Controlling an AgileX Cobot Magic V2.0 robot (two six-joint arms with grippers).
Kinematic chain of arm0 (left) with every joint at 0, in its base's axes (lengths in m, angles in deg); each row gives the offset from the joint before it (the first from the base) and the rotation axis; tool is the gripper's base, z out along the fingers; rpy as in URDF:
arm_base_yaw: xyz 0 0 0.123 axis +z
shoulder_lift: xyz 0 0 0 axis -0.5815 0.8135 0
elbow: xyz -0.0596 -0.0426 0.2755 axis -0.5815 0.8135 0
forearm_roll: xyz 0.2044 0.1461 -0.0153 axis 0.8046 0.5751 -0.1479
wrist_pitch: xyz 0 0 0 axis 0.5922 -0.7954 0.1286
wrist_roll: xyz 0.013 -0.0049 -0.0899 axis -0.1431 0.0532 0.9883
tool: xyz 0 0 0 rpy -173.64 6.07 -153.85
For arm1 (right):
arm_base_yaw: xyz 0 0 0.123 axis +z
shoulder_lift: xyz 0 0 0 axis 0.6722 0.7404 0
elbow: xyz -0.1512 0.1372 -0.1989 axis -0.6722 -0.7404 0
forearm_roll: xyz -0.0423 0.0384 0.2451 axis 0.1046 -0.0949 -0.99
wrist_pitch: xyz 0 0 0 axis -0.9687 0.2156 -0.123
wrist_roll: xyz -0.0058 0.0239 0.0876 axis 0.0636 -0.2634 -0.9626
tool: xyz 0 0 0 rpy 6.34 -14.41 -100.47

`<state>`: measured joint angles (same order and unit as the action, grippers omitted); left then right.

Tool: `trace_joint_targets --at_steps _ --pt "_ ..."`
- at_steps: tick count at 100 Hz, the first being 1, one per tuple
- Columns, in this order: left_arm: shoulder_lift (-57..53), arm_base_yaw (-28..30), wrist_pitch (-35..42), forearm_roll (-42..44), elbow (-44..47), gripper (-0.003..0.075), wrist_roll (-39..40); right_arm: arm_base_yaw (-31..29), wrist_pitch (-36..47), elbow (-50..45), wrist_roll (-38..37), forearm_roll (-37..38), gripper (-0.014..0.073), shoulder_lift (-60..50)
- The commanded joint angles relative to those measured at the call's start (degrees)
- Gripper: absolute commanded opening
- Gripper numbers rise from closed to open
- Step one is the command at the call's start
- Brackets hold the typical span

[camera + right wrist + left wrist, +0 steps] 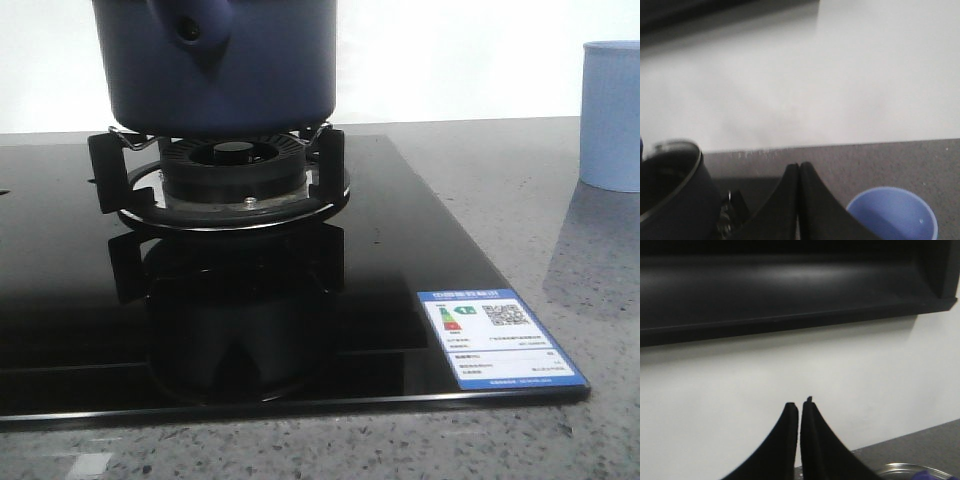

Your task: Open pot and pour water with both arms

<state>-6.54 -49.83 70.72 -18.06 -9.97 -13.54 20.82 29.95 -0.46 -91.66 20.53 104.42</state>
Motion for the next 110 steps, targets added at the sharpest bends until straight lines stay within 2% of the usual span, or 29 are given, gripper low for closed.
trace_joint_targets --at_steps 1,11,23,30,49,74,91,110 --pt "-3.61 3.32 2.76 -0.02 -2.11 -0.0020 0.00 0.14 -2.19 1.44 0.13 -11.01 -0.0059 -2.15" --pt "-6.84 6.43 2.73 0.89 -1.45 -0.0020 0.00 0.14 -4.13 1.44 3.77 -9.36 -0.0057 -5.31" --pt "-12.28 8.66 5.94 2.41 2.81 -0.0020 0.00 0.14 -6.82 1.21 5.42 2.06 -0.0057 -11.39" --pt "-15.82 8.65 9.24 2.50 7.28 -0.0020 0.00 0.14 -9.34 -0.21 5.42 5.42 -0.0057 -15.32" --pt "-26.09 8.65 15.80 2.50 23.40 -0.0020 0.00 0.14 -14.25 -10.08 5.42 5.68 -0.0058 -24.72" --pt "-40.33 8.65 16.18 -1.39 42.55 -0.0020 0.10 1.55 -16.72 -24.58 5.42 6.18 -0.0058 -32.10" --pt "-48.24 8.65 16.18 -5.65 49.26 -0.0020 0.19 1.70 -17.19 -28.81 5.42 7.64 -0.0058 -35.42" --pt "-50.86 8.65 16.46 -6.16 50.97 -0.0020 0.19 1.70 -16.90 -28.91 5.42 7.64 -0.0058 -35.54"
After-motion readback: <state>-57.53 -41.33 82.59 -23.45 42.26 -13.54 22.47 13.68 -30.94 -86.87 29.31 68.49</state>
